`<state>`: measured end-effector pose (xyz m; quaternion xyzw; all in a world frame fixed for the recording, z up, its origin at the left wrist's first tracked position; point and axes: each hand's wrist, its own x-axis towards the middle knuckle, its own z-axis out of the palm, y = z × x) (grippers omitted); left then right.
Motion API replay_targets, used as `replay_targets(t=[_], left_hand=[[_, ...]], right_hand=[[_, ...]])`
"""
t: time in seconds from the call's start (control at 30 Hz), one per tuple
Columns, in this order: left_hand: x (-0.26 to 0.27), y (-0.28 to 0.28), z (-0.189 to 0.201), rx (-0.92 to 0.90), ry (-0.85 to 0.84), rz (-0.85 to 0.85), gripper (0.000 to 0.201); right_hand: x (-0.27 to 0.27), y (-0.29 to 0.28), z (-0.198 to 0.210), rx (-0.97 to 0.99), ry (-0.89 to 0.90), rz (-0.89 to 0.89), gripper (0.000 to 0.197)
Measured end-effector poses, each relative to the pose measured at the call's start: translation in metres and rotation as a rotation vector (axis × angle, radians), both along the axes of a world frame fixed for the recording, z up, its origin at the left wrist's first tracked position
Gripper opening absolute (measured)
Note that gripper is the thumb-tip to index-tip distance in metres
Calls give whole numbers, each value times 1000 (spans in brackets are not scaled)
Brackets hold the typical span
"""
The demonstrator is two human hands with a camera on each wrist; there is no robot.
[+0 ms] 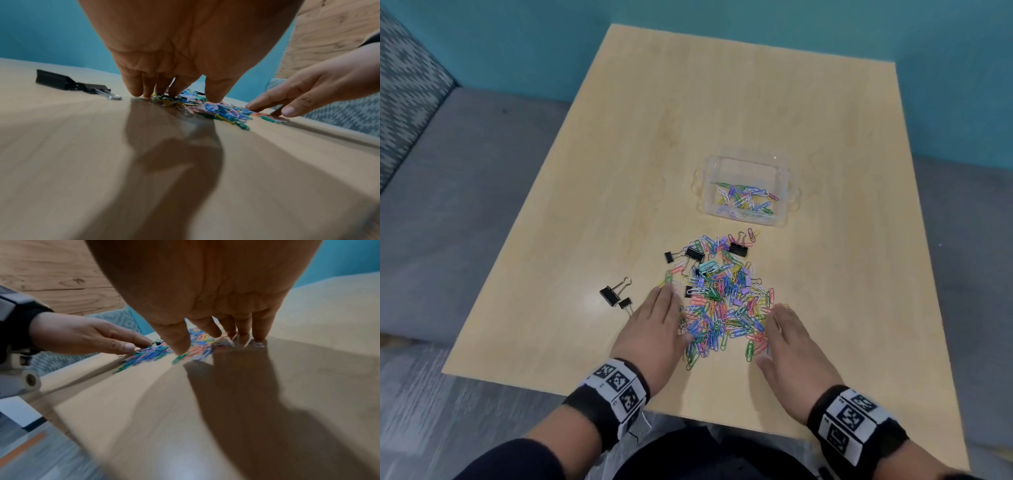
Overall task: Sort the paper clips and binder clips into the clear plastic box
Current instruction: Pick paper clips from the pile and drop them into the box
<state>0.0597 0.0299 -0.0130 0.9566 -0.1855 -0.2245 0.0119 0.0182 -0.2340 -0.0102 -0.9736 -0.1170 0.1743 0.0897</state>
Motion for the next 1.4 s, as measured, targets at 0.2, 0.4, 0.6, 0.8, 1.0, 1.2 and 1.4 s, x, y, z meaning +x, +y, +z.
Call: replay_targets(t=[0.2,0.4,0.6,0.8,1.0,1.2,1.4], left_hand=[[-23,-2,8,-156,-78,7,68],[-14,10,0,-208,-86,0,55],[-7,8,9,-296,-174,-67,53],[21,5,7,-143,-86,-112,71],[-1,1,11,-138,-81,-33,66],[-25,-11,12,-184,-108,76,60],[-22,-21,10,-225,-120,36,61]], right_hand=[[-11,13,8,95,-15,43,67],[0,1,10,25,-38,-55,60],[-7,14,11,51,-33,90,60],[5,20,14,-22,-64,104,68],[2,33,14,-8,-8,143,68],[21,20,13,29,7,-89,66],[18,30,16,13,-50,26,65]])
